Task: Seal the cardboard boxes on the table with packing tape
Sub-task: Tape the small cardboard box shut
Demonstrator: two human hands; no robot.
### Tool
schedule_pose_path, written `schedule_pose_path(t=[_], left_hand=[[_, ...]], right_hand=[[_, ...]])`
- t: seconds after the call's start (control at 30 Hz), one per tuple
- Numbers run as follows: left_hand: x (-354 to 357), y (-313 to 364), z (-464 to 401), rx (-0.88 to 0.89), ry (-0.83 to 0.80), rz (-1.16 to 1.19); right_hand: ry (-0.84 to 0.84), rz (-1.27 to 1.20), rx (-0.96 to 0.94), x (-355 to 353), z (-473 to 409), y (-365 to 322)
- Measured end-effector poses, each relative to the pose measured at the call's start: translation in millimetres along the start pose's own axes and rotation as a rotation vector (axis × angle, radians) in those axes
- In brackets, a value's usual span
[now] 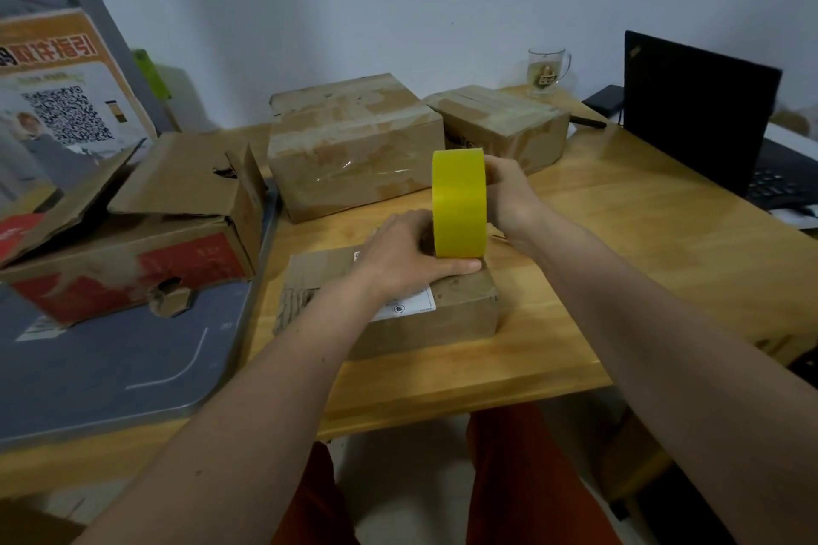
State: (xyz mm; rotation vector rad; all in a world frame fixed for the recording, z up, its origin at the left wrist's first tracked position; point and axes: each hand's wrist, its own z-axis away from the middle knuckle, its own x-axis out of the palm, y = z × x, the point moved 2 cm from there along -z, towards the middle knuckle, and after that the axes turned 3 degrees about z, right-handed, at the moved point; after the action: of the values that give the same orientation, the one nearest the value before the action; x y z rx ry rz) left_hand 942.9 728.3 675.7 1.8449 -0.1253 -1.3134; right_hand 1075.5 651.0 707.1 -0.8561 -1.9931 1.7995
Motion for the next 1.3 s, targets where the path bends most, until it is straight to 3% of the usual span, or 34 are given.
schedule_pose_path(t=[0.1, 0.23, 0.4, 0.63, 0.83, 1.3], left_hand=[[-1.1, 1.8, 1.0, 0.044, -0.040, 0.113], [1.6, 14.1, -0.4, 0.094, -0.103, 0.336], [3.9, 20.4, -1.3, 0.111, -0.052, 0.591], [7.8, 16.8, -2.7, 0.121, 0.019, 0.746], [10.0, 20.5, -5.6, 0.109, 0.045, 0.840], [9.0, 28.0, -14.6, 0.014, 0.164, 1.040]], right_hand=[[-0.019, -0.138, 0.018, -0.1, 2.6, -6.0], [-0.050, -0.077, -0.021, -3.6, 6.0, -7.8], [-0.085, 0.172, -0.145, -7.0, 7.8, -11.3], [-0.038, -0.096, 0.086, -0.9, 20.7, 16.7], [0.188, -0.118, -0.039, 13.6, 37.8, 40.7], [0.141, -0.022, -0.101, 14.0, 33.7, 41.3]])
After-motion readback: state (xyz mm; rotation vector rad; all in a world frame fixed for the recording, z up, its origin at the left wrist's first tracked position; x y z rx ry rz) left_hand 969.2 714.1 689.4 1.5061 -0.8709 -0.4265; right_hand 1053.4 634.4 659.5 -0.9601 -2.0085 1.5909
